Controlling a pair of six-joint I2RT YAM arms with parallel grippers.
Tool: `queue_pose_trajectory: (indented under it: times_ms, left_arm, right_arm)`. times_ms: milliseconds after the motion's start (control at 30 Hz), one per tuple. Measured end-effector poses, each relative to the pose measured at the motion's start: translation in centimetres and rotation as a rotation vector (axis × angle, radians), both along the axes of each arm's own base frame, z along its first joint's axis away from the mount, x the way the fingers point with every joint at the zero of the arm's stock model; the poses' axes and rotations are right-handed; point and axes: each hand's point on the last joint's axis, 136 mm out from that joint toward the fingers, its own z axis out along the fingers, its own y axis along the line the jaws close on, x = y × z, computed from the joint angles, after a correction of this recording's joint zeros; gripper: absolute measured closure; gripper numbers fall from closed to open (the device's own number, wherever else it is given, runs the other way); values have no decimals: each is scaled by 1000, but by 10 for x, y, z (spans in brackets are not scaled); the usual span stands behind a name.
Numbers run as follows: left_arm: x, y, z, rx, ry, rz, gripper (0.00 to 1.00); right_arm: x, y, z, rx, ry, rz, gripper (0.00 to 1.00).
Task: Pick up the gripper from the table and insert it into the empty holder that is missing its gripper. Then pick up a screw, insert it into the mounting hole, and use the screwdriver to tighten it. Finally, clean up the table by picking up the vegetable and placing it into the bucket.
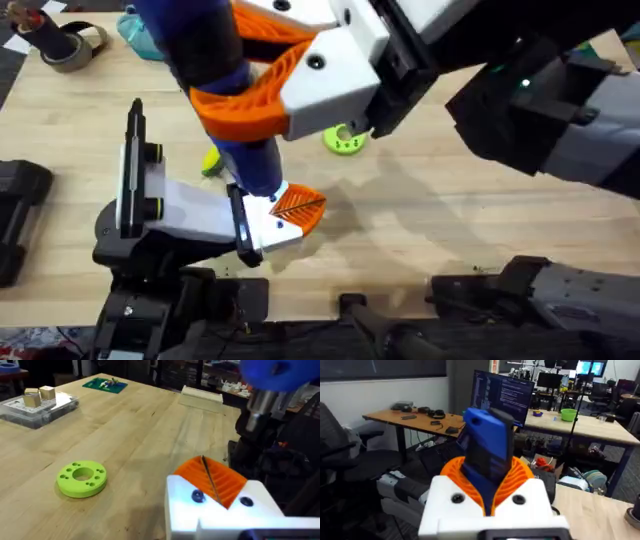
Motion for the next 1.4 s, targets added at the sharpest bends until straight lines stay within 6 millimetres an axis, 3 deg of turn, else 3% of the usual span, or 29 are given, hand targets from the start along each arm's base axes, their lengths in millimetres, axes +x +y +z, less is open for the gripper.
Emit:
queue_pose_trajectory:
  times_ms: [400,700,1000,1400]
  left_arm:
    - [0,0,0,0,0,0,984]
    - [0,0,0,0,0,0,984]
    - [0,0,0,0,0,0,984]
    - [0,0,0,0,0,0,984]
  right_arm:
    - [-7,-8,-2,7,-46,46,958]
    - [-3,-7,-28,-27,8,24,958]
    - [-2,-6,-28,-2,-35,8,957]
    - [7,7,-41,-1,-23,4,958]
